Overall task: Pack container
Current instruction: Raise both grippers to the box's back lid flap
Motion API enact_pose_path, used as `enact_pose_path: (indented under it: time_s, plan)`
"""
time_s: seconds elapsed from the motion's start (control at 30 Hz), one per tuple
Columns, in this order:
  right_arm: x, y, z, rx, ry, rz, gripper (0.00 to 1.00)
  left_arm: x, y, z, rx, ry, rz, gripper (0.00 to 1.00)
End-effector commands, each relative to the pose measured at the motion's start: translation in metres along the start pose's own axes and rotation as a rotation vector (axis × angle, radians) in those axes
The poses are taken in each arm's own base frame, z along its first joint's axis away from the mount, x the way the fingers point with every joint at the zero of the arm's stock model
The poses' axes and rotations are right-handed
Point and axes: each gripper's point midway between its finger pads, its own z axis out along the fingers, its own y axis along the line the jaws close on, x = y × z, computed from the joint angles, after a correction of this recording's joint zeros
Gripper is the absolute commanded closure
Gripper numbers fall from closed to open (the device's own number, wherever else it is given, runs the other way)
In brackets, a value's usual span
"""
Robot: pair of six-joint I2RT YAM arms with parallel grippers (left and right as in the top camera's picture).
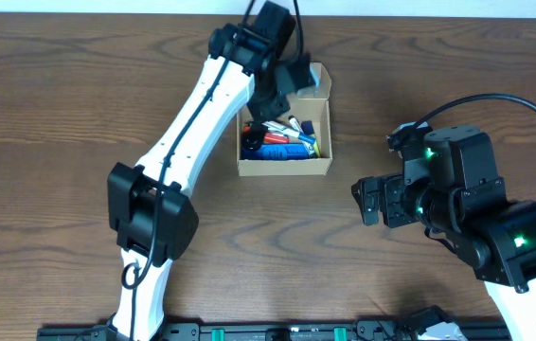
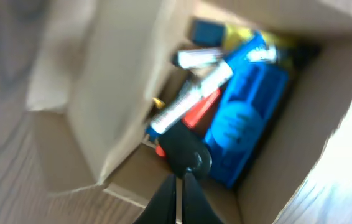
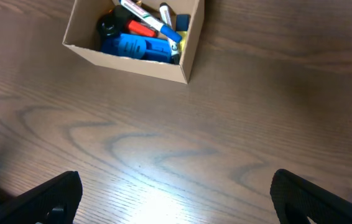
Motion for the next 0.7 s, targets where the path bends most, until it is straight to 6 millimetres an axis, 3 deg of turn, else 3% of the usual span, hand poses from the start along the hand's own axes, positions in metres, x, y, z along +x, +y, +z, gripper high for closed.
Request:
enact_pose_path:
  time_s: [0.0, 0.13, 0.3, 0.43, 0.67]
  plan:
    - [0.001, -0.002, 0.001, 0.004, 0.003, -0.007, 0.01, -0.008, 0.025, -0.017, -0.055, -0.062, -0.25, 0.94]
    - [0.0, -0.002, 0.001, 0.004, 0.002, -0.007, 0.01, -0.004, 0.057, -0.035, -0.097, -0.13, -0.534, 0.94]
    - [0.001, -0.001, 0.001, 0.003, 0.003, -0.006, 0.01, 0.031, 0.097, -0.046, -0.125, -0.148, -0.891, 0.94]
    - [-0.002, -0.001, 0.001, 0.001, -0.008, -0.007, 0.01, 0.06, 0.111, -0.049, -0.134, -0.112, -0.973, 0.94]
    - [-0.026, 0.002, 0.006, -0.01, -0.082, -0.002, 0.01, 0.086, 0.135, -0.055, -0.155, -0.128, -1.176, 0.94]
